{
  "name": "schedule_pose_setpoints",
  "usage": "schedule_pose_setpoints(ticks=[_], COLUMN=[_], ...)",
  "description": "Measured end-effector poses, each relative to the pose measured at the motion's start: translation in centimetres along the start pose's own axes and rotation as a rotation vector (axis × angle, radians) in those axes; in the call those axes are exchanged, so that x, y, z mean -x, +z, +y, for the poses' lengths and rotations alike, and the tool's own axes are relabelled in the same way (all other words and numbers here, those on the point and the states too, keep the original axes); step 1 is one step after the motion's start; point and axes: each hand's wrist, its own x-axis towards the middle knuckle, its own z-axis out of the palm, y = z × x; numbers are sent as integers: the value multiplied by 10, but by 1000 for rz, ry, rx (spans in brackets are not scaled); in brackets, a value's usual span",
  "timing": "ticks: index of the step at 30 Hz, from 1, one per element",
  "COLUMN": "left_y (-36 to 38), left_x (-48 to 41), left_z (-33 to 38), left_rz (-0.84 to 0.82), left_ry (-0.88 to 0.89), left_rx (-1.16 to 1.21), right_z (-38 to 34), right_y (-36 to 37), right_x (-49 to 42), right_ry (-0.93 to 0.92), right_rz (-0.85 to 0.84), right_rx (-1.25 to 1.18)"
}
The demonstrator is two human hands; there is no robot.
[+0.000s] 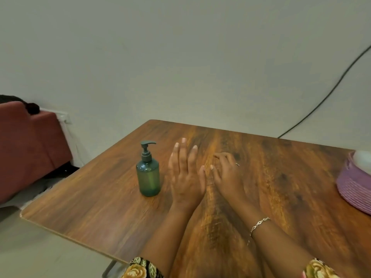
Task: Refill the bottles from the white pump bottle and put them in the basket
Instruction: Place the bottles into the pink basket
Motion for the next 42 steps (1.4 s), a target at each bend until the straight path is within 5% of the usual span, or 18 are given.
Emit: schedule_pose_setpoints(ticks=[7, 11, 13, 18, 23, 31, 42], left_y=[-26, -32, -34, -34, -35, -40, -33], left_x=[-2, -5, -6, 1, 8, 8, -18], left_z=[-39, -50, -53, -61, -73, -73, -32], left_rz=[227, 170, 119, 105, 138, 200, 27], left_ry=[-523, -1057, -1167, -1195, -1147, -1052, -984], left_rx=[124, 258, 284, 360, 419, 457, 593], right_z=[-43, -66, -76, -93, -101, -98, -66], right_y=[43, 60, 69, 86, 101, 107, 62], right_x=[-17, -30, -35, -45, -49, -47, -55], right_ry=[-54, -57, -25, 72, 103, 158, 161], right_rz=[-244, -412, -507, -728, -778, -678, -473], right_rx=[-122, -194, -236, -361, -431, -502, -413])
